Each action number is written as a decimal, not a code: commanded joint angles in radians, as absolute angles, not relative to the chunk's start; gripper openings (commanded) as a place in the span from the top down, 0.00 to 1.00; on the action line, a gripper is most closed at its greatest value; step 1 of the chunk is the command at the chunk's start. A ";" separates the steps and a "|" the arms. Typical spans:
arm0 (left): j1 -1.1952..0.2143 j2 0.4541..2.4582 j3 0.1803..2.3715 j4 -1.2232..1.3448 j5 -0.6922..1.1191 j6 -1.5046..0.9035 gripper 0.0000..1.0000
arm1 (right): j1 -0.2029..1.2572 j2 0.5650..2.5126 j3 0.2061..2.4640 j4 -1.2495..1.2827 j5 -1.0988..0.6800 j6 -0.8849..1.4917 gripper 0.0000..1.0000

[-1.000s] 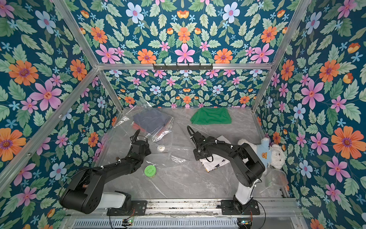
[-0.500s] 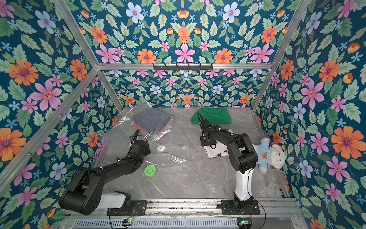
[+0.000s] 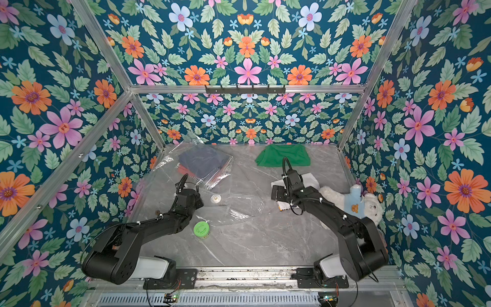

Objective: Take the tank top out of the vacuum bag
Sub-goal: Move the tank top to the center of the board.

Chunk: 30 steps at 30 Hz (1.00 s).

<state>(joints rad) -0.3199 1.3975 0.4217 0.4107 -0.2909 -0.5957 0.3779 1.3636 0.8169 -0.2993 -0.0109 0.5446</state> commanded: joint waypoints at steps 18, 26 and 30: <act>-0.319 1.398 0.428 0.463 -0.264 -0.606 1.00 | 0.176 1.401 0.487 0.096 -0.169 1.050 0.44; -0.319 1.367 0.412 0.456 -0.268 -0.594 1.00 | 0.149 1.599 0.619 0.133 -0.226 0.924 0.78; -0.325 1.353 0.395 0.486 -0.244 -0.590 1.00 | 0.135 1.722 0.727 0.133 -0.251 0.877 0.79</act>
<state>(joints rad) -0.3214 1.3609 0.4011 0.4393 -0.2539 -0.5976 0.1406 1.6615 0.6861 0.1951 -0.2512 0.9333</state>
